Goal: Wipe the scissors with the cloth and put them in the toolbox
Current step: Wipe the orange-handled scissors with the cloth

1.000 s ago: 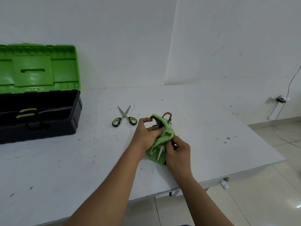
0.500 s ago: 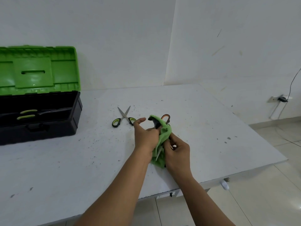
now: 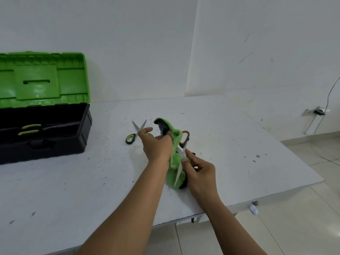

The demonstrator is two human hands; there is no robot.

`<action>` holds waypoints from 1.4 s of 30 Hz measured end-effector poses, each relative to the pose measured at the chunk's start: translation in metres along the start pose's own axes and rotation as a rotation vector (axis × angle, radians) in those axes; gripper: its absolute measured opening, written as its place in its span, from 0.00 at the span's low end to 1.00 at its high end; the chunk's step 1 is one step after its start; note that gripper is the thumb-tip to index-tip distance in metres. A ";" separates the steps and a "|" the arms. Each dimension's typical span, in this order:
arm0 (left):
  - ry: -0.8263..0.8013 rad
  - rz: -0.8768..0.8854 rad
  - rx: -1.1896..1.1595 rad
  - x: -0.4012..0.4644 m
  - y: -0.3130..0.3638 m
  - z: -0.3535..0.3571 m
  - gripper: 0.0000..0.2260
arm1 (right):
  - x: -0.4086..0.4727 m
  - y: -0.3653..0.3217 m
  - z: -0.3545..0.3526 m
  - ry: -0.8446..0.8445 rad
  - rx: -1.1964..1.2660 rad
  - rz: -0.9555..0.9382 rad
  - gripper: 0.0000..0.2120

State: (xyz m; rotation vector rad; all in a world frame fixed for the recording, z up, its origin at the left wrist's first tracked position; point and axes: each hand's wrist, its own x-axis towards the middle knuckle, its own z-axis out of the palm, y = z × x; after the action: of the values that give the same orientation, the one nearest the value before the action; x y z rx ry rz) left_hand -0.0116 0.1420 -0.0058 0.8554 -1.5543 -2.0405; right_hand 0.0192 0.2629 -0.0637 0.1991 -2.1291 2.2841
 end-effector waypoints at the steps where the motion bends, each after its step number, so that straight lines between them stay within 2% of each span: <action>1: -0.008 0.003 0.004 0.002 0.001 -0.001 0.21 | 0.000 0.000 0.000 0.005 0.003 -0.002 0.14; 6: -0.163 -0.025 0.082 -0.010 -0.011 -0.005 0.26 | 0.005 -0.001 -0.001 0.057 0.030 -0.016 0.15; 12: -0.217 -0.110 0.074 -0.016 -0.028 -0.003 0.30 | 0.007 0.004 0.001 0.041 0.009 -0.013 0.12; 15: -0.180 -0.094 0.126 -0.013 -0.022 0.001 0.25 | 0.007 0.007 0.000 0.026 -0.002 -0.016 0.12; 20: -0.065 -0.094 0.036 -0.003 -0.006 0.006 0.21 | 0.007 0.007 -0.001 0.039 -0.004 -0.031 0.15; 29: 0.056 -0.077 -0.061 0.006 -0.003 0.000 0.22 | 0.006 0.002 -0.002 0.122 0.024 -0.001 0.17; 31: -0.001 -0.084 0.014 0.009 -0.004 -0.005 0.23 | 0.007 0.001 -0.001 0.159 0.027 -0.001 0.17; 33: -0.147 -0.124 0.148 0.005 -0.007 -0.009 0.28 | 0.008 0.000 -0.001 0.167 0.035 0.014 0.16; 36: -0.290 -0.158 0.237 -0.003 -0.012 -0.008 0.31 | 0.008 -0.001 0.002 0.118 0.025 0.030 0.13; 42: -0.205 -0.149 0.148 0.002 -0.013 0.002 0.27 | 0.007 0.002 0.003 0.067 -0.038 0.018 0.15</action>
State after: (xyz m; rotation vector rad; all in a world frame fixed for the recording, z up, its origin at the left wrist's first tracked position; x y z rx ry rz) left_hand -0.0139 0.1452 -0.0180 0.8605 -1.8208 -2.1983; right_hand 0.0126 0.2597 -0.0644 0.1018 -2.1482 2.2250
